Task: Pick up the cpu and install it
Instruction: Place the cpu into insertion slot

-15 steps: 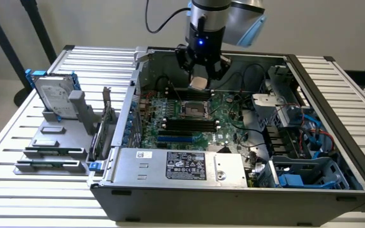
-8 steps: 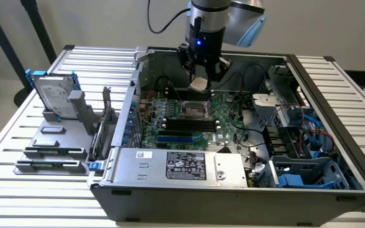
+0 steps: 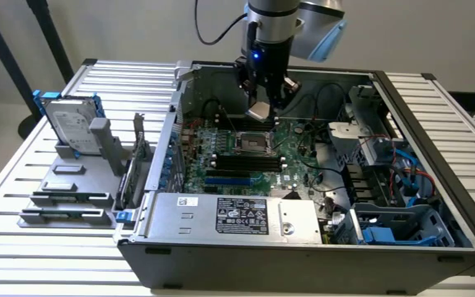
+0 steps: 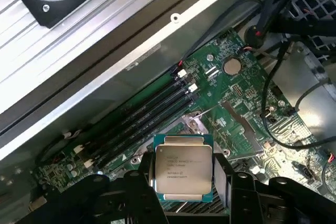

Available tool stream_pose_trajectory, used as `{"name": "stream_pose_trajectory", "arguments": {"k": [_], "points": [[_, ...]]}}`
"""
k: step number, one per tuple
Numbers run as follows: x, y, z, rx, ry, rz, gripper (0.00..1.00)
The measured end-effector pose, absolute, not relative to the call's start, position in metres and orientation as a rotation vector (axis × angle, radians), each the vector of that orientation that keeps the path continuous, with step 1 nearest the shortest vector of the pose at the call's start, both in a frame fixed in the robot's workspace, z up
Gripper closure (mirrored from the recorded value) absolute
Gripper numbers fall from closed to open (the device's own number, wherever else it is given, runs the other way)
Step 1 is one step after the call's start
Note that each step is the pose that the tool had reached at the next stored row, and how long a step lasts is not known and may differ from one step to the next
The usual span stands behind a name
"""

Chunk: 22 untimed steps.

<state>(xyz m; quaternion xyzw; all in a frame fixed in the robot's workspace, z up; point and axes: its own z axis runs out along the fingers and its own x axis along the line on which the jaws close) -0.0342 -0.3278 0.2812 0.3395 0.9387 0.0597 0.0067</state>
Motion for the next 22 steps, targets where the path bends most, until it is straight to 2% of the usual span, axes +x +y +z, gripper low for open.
{"name": "stream_pose_trajectory", "arguments": {"k": [22], "points": [[-0.0342,-0.3277,0.2748,1.614,2.646,0.178,0.45]]}}
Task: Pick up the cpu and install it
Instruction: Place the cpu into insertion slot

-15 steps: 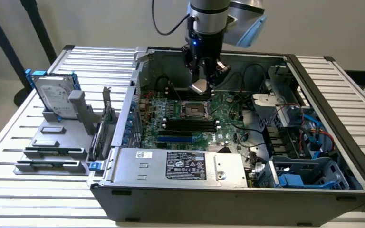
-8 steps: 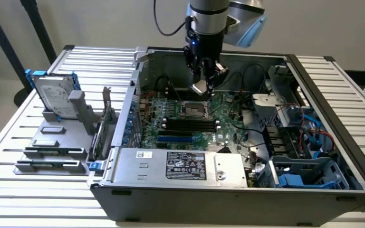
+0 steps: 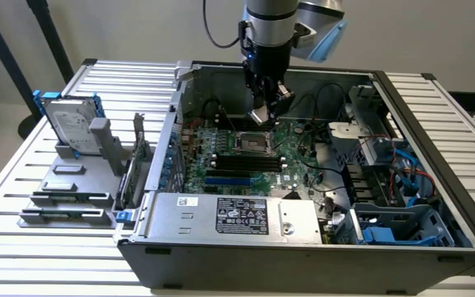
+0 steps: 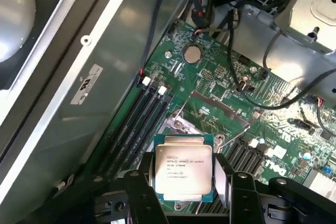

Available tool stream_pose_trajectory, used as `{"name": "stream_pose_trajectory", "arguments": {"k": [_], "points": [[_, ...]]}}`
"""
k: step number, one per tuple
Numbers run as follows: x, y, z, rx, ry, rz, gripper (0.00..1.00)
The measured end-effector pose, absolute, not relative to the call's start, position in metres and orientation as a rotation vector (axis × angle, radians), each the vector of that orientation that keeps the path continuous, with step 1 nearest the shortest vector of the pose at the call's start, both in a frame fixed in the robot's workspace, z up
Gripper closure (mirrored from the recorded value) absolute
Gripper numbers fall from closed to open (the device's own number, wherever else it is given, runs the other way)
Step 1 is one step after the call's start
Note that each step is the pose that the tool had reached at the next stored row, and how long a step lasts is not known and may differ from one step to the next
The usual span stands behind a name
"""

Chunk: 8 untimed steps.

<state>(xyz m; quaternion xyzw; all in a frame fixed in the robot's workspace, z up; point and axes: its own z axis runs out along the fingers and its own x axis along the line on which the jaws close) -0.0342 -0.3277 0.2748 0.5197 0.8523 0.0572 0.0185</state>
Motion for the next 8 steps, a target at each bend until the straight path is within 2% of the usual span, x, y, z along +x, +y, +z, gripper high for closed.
{"name": "stream_pose_trajectory", "arguments": {"k": [8], "points": [[-0.0342,-0.3278,0.2705,1.797,2.516,0.173,0.45]]}}
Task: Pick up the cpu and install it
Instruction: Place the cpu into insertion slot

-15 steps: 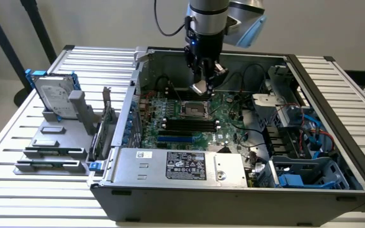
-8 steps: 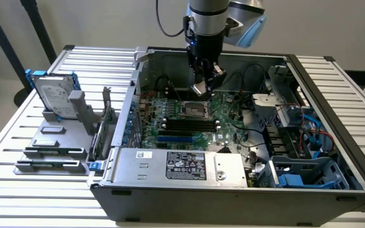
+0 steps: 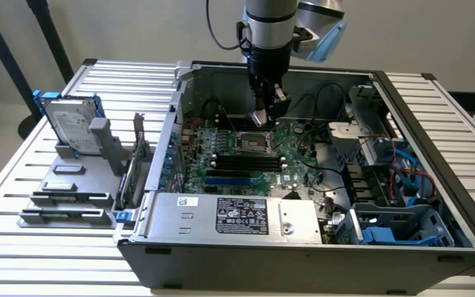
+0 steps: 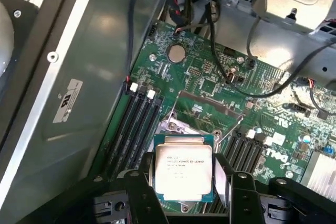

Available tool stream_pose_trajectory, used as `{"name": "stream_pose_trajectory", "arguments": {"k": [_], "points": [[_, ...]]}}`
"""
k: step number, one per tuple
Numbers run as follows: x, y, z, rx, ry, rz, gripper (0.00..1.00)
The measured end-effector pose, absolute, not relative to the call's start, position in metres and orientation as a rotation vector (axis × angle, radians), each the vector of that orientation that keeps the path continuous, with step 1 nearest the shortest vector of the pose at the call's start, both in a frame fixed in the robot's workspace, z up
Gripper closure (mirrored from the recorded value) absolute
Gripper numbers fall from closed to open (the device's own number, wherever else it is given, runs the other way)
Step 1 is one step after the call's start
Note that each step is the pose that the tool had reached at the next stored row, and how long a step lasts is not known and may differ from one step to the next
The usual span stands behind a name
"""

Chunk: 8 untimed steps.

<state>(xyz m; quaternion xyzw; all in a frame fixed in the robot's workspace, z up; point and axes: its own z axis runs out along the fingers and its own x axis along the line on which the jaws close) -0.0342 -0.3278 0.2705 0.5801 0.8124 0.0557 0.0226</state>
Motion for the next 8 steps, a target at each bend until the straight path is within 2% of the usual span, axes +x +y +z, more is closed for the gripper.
{"name": "stream_pose_trajectory", "arguments": {"k": [8], "points": [[-0.0342,-0.3279,0.2667,1.922,2.413,0.165,0.45]]}}
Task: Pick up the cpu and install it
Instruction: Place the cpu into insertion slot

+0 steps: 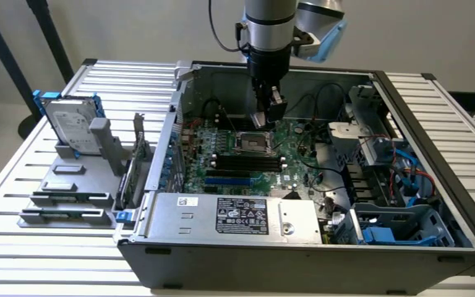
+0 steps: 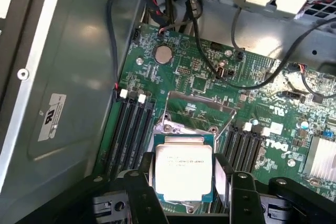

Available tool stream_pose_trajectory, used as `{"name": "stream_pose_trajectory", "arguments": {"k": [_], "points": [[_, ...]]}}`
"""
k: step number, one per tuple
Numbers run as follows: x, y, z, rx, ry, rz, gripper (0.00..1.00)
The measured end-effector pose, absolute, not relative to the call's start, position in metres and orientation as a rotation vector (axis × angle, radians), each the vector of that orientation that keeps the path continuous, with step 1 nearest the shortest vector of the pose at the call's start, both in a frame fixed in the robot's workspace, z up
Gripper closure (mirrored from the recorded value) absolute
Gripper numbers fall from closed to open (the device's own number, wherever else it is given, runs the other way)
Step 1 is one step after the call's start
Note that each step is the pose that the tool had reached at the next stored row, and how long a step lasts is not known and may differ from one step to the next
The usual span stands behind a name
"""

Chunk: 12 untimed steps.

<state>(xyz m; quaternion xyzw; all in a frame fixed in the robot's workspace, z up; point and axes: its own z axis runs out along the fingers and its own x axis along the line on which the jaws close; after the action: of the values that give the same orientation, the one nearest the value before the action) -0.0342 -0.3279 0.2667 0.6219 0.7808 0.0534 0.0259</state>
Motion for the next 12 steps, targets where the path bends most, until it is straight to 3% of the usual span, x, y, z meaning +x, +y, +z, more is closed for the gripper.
{"name": "stream_pose_trajectory", "arguments": {"k": [12], "points": [[-0.0342,-0.3289,0.2623,2.055,2.298,0.146,0.45]]}}
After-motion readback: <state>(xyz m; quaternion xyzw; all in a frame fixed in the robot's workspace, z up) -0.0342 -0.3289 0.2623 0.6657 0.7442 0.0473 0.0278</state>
